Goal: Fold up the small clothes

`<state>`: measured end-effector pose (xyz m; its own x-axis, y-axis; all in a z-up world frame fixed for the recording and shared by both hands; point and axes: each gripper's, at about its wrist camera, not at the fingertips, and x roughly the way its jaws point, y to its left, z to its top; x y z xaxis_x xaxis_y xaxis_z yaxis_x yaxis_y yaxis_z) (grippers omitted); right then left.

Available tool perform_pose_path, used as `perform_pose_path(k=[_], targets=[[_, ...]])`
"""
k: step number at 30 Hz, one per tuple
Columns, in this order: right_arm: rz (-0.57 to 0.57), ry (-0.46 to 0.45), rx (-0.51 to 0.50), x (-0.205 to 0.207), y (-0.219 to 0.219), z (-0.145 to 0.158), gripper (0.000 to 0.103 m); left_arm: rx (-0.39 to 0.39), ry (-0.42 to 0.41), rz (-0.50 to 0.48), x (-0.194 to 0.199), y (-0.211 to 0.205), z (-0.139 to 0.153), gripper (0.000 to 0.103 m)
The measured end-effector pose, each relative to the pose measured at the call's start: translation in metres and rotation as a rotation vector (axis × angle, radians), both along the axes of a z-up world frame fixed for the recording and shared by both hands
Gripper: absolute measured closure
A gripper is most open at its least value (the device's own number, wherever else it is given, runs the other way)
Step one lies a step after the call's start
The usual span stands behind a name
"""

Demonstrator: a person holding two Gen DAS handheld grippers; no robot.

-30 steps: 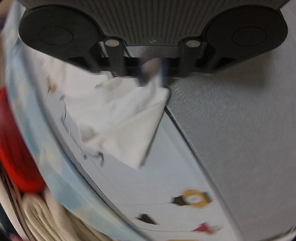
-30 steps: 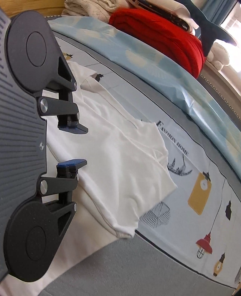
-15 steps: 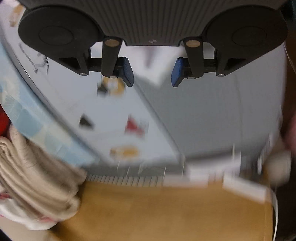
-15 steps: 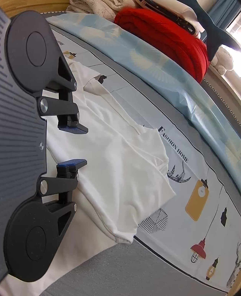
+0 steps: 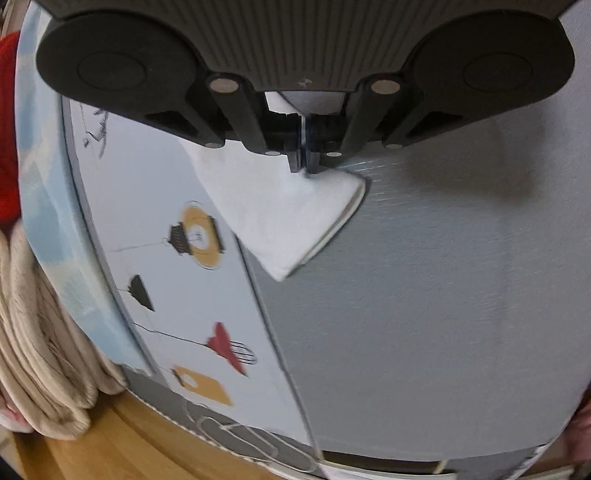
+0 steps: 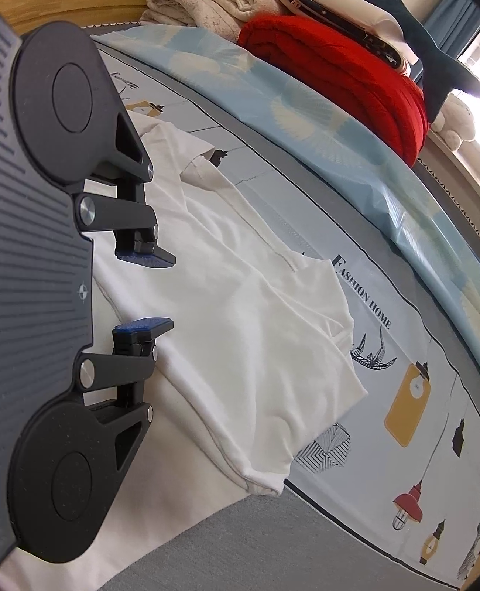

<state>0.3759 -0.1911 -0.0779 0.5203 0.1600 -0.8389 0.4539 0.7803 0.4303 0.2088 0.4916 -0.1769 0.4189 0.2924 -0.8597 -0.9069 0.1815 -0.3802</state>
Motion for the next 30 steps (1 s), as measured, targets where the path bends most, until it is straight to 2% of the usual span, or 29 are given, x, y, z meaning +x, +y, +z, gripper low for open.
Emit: perform_pose_path(k=[2,4,5,7,8,9,10,12,15,17,19,25,27,28,29,30], targets=[[-0.001,0.003,-0.002,0.0,-0.001,-0.001,0.072,0.011,-0.01,-0.053,0.01,0.003,0.011,0.102],[-0.002,0.008,-0.004,0.0,-0.002,-0.003,0.072,0.049,-0.179,-0.07,0.011,0.007,0.036,0.102],[-0.003,0.01,-0.005,0.0,-0.002,-0.003,0.072,0.105,-0.3,-0.086,0.011,0.008,0.058,0.1],[-0.004,0.012,-0.01,0.001,-0.003,-0.004,0.072,0.225,-0.507,-0.099,0.004,0.007,0.091,0.073],[-0.004,0.013,-0.013,0.001,-0.004,-0.004,0.072,0.284,-0.598,-0.096,-0.002,0.005,0.102,0.054],[-0.004,0.013,-0.014,0.001,-0.005,-0.005,0.072,0.334,-0.639,-0.085,-0.008,0.003,0.109,0.053],[-0.004,0.013,-0.016,0.001,-0.005,-0.005,0.072,0.357,-0.617,-0.086,-0.009,0.002,0.11,0.054],[-0.006,0.012,-0.02,0.001,-0.006,-0.005,0.072,0.349,-0.481,-0.089,-0.003,0.004,0.095,0.055],[-0.004,0.016,-0.02,0.0,-0.005,-0.006,0.072,0.239,-0.213,-0.075,0.007,0.013,0.053,0.064],[0.0,0.017,-0.017,0.0,-0.004,-0.006,0.072,0.188,-0.123,-0.09,0.01,0.016,0.026,0.064],[0.004,0.018,-0.018,0.0,-0.003,-0.007,0.072,0.149,-0.123,-0.102,0.01,0.022,0.007,0.064],[0.009,0.031,-0.023,0.0,-0.003,-0.012,0.072,0.163,-0.205,-0.101,0.023,0.042,-0.023,0.064],[0.013,0.037,-0.03,0.0,-0.004,-0.014,0.072,0.185,-0.225,-0.127,0.029,0.047,-0.027,0.064],[0.016,0.04,-0.034,-0.001,-0.004,-0.015,0.072,0.199,-0.22,-0.148,0.032,0.049,-0.029,0.066],[0.021,0.046,-0.036,-0.001,-0.004,-0.017,0.072,0.208,-0.213,-0.172,0.036,0.05,-0.028,0.089],[0.024,0.052,-0.035,-0.001,-0.005,-0.018,0.072,0.185,-0.227,-0.204,0.039,0.051,-0.027,0.093]])
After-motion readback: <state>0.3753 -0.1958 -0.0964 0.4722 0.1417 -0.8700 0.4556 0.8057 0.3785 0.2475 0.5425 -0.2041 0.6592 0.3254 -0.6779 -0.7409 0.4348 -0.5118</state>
